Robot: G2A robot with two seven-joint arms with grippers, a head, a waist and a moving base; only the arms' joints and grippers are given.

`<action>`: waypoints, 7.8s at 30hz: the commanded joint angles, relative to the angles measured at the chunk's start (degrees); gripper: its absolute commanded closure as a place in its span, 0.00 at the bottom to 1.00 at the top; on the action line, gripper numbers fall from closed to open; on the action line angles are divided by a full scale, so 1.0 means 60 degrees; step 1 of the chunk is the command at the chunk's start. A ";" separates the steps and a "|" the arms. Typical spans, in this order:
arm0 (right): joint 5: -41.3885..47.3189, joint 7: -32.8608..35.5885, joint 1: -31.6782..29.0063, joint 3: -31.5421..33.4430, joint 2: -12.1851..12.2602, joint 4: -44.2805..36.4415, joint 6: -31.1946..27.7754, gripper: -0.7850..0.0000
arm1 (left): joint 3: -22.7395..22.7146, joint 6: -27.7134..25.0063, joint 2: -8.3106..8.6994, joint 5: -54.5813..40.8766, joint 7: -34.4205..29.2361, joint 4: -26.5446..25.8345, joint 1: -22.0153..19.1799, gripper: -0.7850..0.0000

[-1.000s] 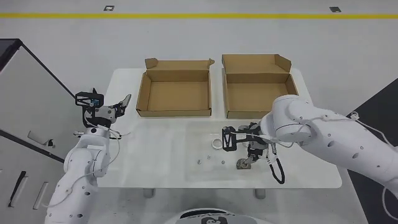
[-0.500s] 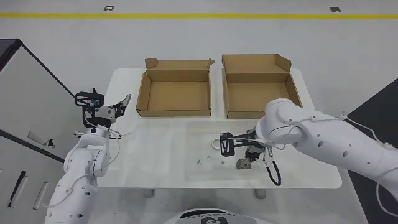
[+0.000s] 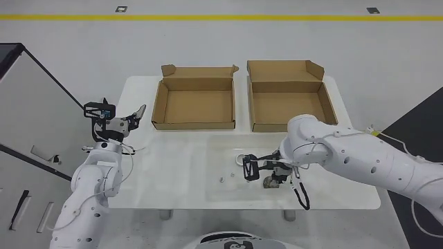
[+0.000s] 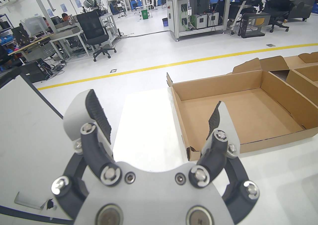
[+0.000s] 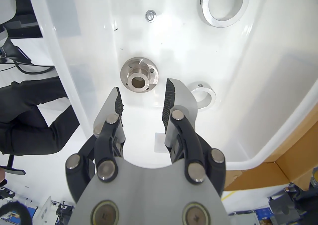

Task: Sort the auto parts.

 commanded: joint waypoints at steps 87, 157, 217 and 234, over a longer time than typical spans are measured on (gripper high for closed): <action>-0.0210 0.0538 -0.0243 0.0148 -0.0914 0.1064 0.0538 1.00 | 0.0000 0.0000 0.0000 0.0000 0.0000 0.0000 0.0000 0.00; 1.7112 -0.0948 -0.2433 0.6265 0.1234 0.0882 -0.0949 1.00 | 0.0000 0.0000 0.0000 0.0000 0.0000 0.0000 0.0000 0.00; 1.9196 -0.1060 -0.3947 0.8346 -0.1042 -0.0631 0.1300 1.00 | 0.0000 0.0000 0.0000 0.0000 0.0000 0.0000 0.0000 0.00; 1.8613 -0.1012 -0.4297 0.8937 -0.1495 -0.0453 0.1506 1.00 | 0.0000 0.0000 0.0000 0.0000 0.0000 0.0000 0.0000 0.00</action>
